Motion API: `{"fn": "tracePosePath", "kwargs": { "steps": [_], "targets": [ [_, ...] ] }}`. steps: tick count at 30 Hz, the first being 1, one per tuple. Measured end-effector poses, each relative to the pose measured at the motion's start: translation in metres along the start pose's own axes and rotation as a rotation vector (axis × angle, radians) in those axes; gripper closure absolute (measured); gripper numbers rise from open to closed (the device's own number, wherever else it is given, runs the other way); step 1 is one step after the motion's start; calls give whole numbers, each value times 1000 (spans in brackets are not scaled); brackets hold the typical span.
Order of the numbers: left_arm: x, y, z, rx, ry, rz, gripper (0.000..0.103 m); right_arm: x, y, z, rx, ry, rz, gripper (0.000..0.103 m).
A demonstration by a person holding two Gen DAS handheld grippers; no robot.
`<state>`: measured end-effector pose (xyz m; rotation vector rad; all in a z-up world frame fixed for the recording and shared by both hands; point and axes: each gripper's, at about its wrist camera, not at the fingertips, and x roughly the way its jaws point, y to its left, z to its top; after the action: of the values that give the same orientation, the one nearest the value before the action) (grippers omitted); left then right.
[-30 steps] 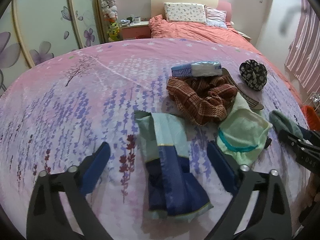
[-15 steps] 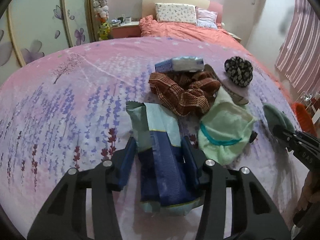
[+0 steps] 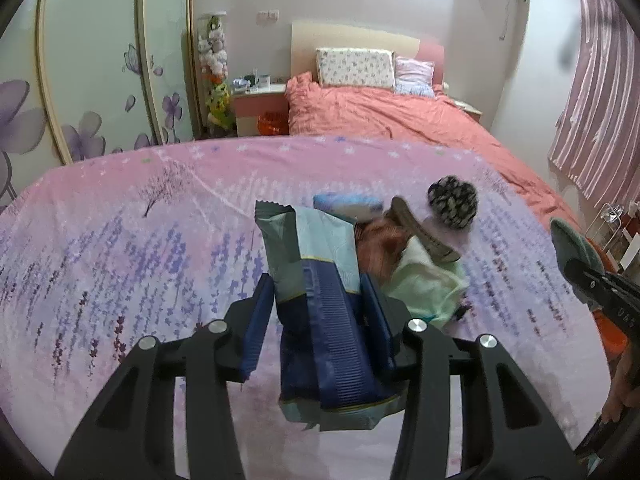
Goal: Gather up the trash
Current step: 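Carry the sock and snack bag in both tools over the orange basket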
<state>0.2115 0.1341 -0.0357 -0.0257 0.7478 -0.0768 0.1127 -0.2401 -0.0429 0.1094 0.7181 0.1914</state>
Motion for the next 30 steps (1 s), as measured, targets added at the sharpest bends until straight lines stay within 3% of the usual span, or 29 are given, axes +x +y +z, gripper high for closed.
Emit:
{"fn": "tracePosePath", "kwargs": {
  "steps": [7, 17, 30],
  "targets": [
    [-34, -29, 13, 39, -69, -49, 59, -24, -9, 4, -2, -57, -26, 92],
    [-68, -105, 36, 119, -140, -170, 58, -72, -47, 12, 40, -167, -103, 92],
    [-63, -234, 39, 244, -141, -374, 58, -113, -133, 1, 162, -241, -235, 92]
  ]
}}
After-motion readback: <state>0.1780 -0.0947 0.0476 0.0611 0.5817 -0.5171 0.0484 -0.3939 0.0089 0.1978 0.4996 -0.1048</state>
